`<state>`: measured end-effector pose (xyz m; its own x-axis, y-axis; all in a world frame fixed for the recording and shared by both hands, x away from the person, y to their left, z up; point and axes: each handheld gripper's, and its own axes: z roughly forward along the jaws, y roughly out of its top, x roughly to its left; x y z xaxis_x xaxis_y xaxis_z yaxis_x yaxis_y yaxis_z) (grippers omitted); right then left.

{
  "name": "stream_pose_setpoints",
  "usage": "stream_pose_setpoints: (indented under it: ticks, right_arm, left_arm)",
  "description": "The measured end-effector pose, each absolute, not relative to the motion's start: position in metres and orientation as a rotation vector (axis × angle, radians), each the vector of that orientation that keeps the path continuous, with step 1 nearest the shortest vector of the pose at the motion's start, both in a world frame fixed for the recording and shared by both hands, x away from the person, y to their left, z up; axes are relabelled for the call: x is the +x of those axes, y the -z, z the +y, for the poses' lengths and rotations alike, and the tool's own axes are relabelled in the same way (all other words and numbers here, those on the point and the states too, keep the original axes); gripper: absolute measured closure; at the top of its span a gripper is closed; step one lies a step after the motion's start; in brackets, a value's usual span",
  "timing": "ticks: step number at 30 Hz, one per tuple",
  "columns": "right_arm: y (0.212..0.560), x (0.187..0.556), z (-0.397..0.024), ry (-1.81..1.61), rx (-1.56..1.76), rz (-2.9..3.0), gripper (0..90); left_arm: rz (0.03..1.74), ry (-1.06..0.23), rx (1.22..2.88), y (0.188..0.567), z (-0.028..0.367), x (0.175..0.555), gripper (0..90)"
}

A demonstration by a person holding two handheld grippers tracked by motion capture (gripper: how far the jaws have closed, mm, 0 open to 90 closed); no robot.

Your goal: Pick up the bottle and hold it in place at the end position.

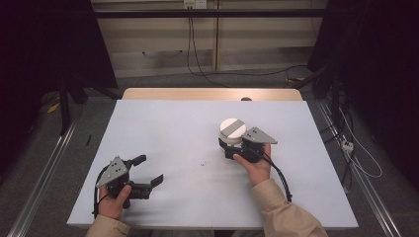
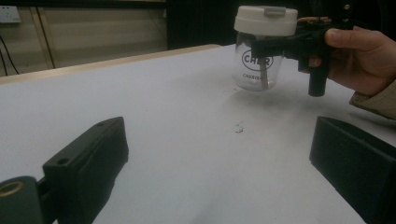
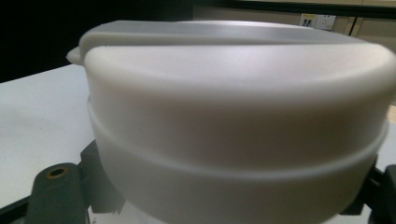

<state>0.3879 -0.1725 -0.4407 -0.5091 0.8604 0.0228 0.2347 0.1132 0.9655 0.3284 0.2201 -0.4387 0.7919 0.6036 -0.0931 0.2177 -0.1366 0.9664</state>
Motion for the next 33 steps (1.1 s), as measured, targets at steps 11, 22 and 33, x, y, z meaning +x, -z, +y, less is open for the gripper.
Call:
stream_pose_setpoints:
  ticks: [11,22,33]
  right_arm:
    - [0.441,0.396,-0.164,-1.420,1.059,1.842,18.4]
    - [0.441,0.404,-0.160,-1.425,1.070,1.844,18.4]
    - [0.443,0.416,-0.156,-1.421,1.088,1.851,18.4]
  left_arm:
    - [0.644,-0.372,1.686,0.438,0.221,0.328,4.0]
    - [0.638,-0.365,1.686,0.439,0.220,0.331,4.0]
    - [0.635,-0.366,1.682,0.438,0.221,0.328,4.0]
